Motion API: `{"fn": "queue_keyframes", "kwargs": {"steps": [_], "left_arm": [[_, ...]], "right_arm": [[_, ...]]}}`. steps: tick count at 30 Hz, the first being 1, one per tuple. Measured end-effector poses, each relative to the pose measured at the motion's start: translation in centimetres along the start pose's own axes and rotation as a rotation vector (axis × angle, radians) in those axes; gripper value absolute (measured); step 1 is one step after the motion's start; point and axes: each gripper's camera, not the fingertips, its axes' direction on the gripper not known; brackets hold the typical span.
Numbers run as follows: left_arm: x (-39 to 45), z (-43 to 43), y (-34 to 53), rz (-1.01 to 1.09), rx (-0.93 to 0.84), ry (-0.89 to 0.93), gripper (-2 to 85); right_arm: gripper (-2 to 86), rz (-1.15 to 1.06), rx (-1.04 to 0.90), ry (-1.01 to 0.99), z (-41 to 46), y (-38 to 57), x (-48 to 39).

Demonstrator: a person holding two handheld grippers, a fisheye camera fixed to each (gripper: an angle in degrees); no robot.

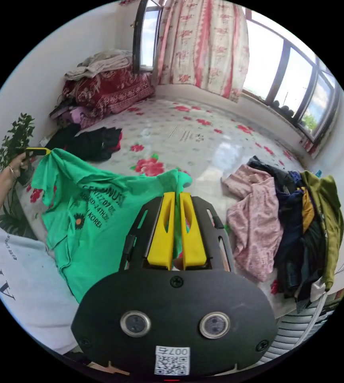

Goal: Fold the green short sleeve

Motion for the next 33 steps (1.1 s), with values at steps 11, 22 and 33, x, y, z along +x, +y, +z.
{"fn": "queue_keyframes", "kwargs": {"steps": [11, 22, 33], "left_arm": [[-2.8, 3.3, -2.3, -0.258, 0.01, -0.218, 7.2], [19.7, 11.7, 13.3, 0.37, -0.142, 0.098, 11.3], [17.6, 14.0, 15.5, 0.367, -0.276, 0.15, -0.5]], "right_arm": [[4.8, 0.307, -0.076, -0.076, 7.2, -0.6, 3.6], [6.4, 0.134, -0.398, -0.26, 5.9, 20.1, -9.3], [6.1, 0.543, -0.523, -0.404, 6.7, 31.0, -6.0]]}}
